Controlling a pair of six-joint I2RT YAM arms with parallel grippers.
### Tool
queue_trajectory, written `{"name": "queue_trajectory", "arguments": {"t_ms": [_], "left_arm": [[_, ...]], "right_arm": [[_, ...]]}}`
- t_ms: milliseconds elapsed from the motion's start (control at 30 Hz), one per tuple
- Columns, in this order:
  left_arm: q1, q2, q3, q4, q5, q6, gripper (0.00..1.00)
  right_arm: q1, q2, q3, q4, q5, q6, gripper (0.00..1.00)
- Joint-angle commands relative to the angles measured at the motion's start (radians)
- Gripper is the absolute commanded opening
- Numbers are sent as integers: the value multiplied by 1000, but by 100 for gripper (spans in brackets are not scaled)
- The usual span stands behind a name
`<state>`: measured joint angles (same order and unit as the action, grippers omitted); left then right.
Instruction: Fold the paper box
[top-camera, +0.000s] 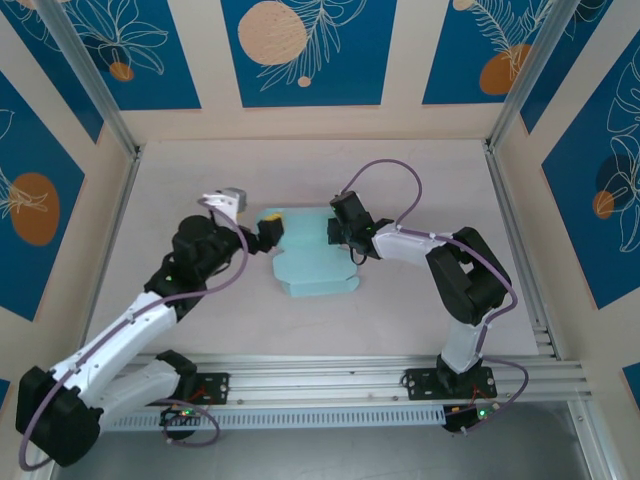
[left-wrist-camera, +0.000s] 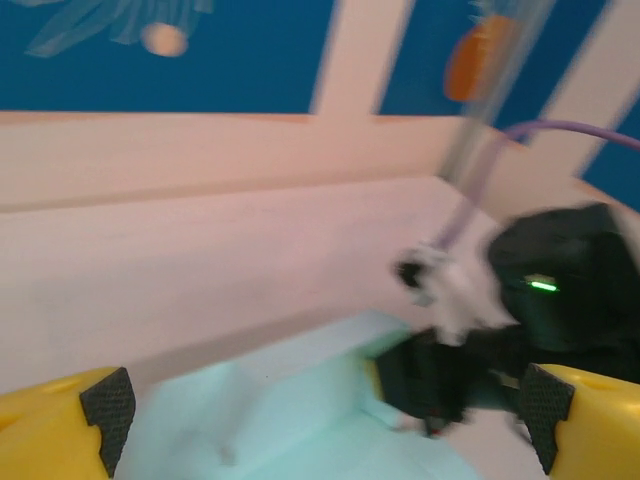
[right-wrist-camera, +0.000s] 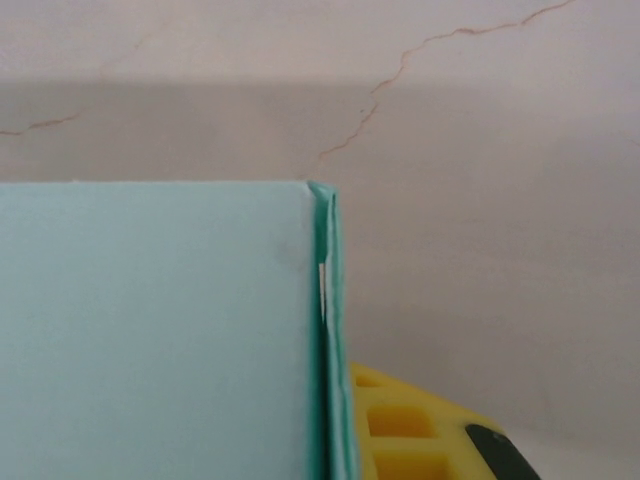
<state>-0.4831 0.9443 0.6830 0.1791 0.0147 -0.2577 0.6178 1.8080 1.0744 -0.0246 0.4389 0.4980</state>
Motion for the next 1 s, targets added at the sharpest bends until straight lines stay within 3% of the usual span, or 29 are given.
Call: {"name": "queue_trajectory", "arguments": {"t_ms": [0, 100, 333, 700, 967], "left_arm": [[148, -7, -52, -67, -44, 8, 100], [254, 28, -93, 7, -3, -35, 96], [387, 245, -94, 118, 117, -64, 81], [385, 549, -30, 269, 336, -101, 77], [327, 591, -5, 305, 396, -72, 77]], "right_arm": [[-2, -46, 30, -23, -42, 22, 0], [-1, -57, 29, -24, -52, 18, 0], [3, -76, 27, -29, -65, 2, 0], [7, -69, 36, -24, -74, -3, 0], [8, -59, 42, -25, -69, 1, 0]]}}
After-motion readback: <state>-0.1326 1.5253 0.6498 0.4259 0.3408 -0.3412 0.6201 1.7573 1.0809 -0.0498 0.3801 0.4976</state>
